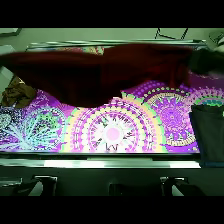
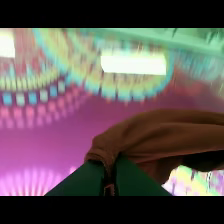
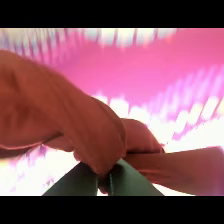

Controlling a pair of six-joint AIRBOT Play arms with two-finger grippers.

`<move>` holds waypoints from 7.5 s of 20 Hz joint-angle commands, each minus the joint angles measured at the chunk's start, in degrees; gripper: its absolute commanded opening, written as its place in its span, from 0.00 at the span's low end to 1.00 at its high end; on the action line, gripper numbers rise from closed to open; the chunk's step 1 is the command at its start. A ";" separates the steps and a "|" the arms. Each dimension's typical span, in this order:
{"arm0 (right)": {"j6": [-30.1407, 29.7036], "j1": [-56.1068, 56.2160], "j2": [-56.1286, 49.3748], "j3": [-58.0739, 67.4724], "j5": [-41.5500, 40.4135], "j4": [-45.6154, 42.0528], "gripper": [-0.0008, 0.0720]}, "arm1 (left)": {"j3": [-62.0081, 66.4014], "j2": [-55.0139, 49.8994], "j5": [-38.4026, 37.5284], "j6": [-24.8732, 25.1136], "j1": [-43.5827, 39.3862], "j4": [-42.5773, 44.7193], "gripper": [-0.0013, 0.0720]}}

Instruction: Fold the clothes and pants, and hang the long-sleeved shirts on hangers.

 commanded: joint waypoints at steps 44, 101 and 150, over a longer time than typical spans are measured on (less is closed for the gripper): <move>-4.24 -19.76 -37.99 -25.77 4.17 8.26 0.89 | -28.59 -43.76 -3.41 -2.29 -10.14 -8.59 0.73; 1.64 -23.34 -41.51 -3.39 23.45 6.34 0.76 | -1.46 -48.48 -35.12 -8.72 2.97 13.25 0.79; -4.20 -16.76 14.91 17.09 -5.99 -3.93 0.06 | 31.71 4.55 3.02 -4.68 -2.51 7.34 0.05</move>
